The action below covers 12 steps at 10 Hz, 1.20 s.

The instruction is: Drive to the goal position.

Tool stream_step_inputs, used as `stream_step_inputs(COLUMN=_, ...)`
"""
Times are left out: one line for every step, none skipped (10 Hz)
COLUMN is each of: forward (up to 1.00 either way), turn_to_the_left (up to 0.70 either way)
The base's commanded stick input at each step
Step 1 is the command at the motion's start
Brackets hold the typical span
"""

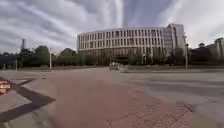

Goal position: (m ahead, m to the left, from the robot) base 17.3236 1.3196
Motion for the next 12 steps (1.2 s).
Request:
stream_step_inputs(forward=0.85, turn_to_the_left=0.00)
stream_step_inputs(forward=0.85, turn_to_the_left=0.00)
stream_step_inputs(forward=0.85, turn_to_the_left=0.00)
stream_step_inputs(forward=0.85, turn_to_the_left=0.00)
stream_step_inputs(forward=0.85, turn_to_the_left=0.00)
stream_step_inputs(forward=0.85, turn_to_the_left=0.00)
stream_step_inputs(forward=0.85, turn_to_the_left=0.00)
stream_step_inputs(forward=0.85, turn_to_the_left=0.00)
stream_step_inputs(forward=0.85, turn_to_the_left=0.00)
stream_step_inputs(forward=0.85, turn_to_the_left=0.00)
stream_step_inputs(forward=0.85, turn_to_the_left=0.00)
stream_step_inputs(forward=0.85, turn_to_the_left=0.00)
